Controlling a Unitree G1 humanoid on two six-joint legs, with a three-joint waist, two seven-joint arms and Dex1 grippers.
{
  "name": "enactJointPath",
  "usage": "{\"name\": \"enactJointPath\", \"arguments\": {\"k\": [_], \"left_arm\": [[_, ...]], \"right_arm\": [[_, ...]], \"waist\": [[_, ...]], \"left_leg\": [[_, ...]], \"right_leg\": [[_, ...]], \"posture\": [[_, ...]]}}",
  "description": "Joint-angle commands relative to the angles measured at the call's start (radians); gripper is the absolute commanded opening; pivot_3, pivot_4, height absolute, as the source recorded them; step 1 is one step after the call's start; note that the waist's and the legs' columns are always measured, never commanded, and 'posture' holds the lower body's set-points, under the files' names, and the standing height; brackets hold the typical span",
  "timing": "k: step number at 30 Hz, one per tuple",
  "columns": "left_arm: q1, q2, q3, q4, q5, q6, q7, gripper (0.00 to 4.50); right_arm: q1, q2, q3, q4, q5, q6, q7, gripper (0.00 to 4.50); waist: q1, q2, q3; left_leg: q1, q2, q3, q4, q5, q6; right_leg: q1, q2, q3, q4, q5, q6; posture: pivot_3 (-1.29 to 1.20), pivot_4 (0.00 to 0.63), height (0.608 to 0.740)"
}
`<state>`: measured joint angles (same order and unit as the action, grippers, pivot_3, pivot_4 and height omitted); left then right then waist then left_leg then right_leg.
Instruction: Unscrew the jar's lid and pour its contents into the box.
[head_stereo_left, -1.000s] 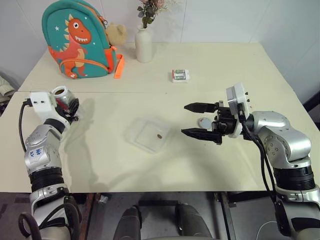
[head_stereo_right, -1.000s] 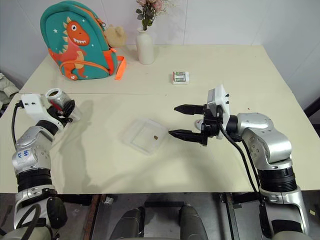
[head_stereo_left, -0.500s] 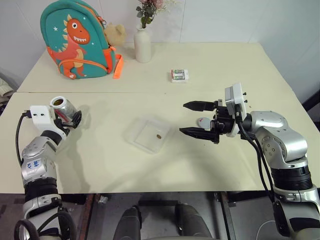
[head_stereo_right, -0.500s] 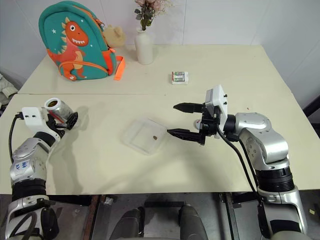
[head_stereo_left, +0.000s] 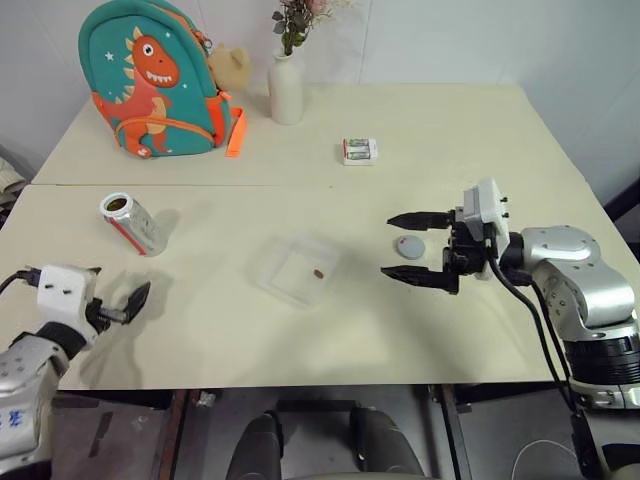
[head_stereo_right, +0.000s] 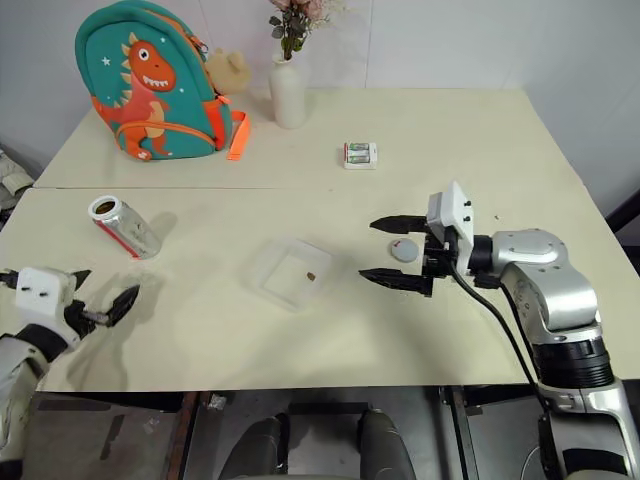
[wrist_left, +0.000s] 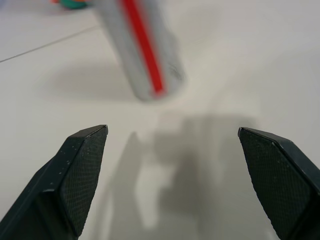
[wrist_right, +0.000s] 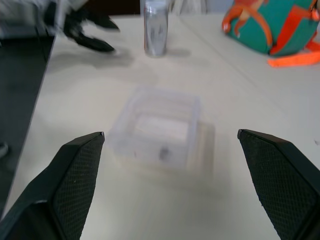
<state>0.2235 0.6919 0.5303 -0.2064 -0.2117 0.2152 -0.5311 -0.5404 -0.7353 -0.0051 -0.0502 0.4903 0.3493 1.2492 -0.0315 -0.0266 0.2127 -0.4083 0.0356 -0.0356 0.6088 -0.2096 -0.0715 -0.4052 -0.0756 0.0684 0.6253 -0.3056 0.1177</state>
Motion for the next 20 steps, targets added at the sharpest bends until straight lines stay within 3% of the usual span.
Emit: {"name": "enactJointPath", "arguments": {"k": [1,4,7,10,12,16,20], "left_arm": [[0.017,0.056,0.014,-0.126,-0.017,-0.111,-0.105,4.46],[-0.023,0.128,-0.039,-0.170,-0.102,-0.153,-0.269,4.46],[-0.168,0.169,-0.097,-0.140,-0.163,-0.093,-0.305,4.46],[-0.247,0.189,-0.141,-0.120,-0.200,-0.043,-0.347,4.46],[-0.256,0.185,-0.143,-0.121,-0.212,-0.018,-0.350,4.46],[-0.205,0.161,-0.124,-0.144,-0.213,0.003,-0.341,4.46],[-0.181,0.139,-0.101,-0.157,-0.215,0.015,-0.313,4.46]], "right_arm": [[-0.020,-0.026,-0.007,0.018,-0.008,-0.042,0.053,4.50],[-0.034,-0.043,0.016,0.066,-0.053,-0.085,0.092,4.50],[-0.057,-0.042,0.020,0.100,-0.064,-0.112,0.118,4.50],[-0.058,-0.049,0.016,0.097,-0.068,-0.131,0.133,4.50],[-0.051,-0.053,0.009,0.089,-0.068,-0.137,0.132,4.50],[-0.039,-0.047,-0.013,0.081,-0.063,-0.144,0.103,4.50],[-0.038,-0.044,-0.024,0.076,-0.057,-0.138,0.082,4.50]], "waist": [[0.003,0.000,0.000],[0.003,0.000,0.000],[0.000,0.001,0.000],[-0.005,0.001,0.000],[-0.012,0.001,0.000],[-0.023,0.001,0.000],[-0.024,0.000,0.000]], "left_leg": [[0.000,0.000,0.001,0.000,0.000,0.000],[0.000,0.000,0.004,0.000,0.000,0.000],[0.001,0.001,0.008,-0.001,-0.003,-0.003],[0.001,0.001,0.012,-0.002,0.000,0.005],[0.002,0.001,0.016,-0.004,-0.002,0.006],[0.002,0.001,0.017,-0.004,-0.007,0.008],[0.001,0.002,0.019,-0.004,-0.009,0.007]], "right_leg": [[0.000,0.000,0.001,-0.001,0.000,0.000],[0.003,-0.002,0.001,-0.006,0.001,-0.002],[0.006,-0.004,0.002,-0.013,0.004,-0.006],[0.007,-0.004,0.005,-0.016,0.005,-0.005],[0.007,-0.003,0.008,-0.016,0.007,-0.001],[0.002,-0.003,0.010,-0.009,0.010,0.022],[-0.005,-0.001,0.014,-0.001,0.005,0.023]], "posture": [[0.00,0.150,0.740],[0.00,0.150,0.740],[0.00,0.150,0.740],[0.00,0.150,0.740],[0.00,0.150,0.740],[0.00,0.150,0.740],[0.00,0.150,0.740]]}}
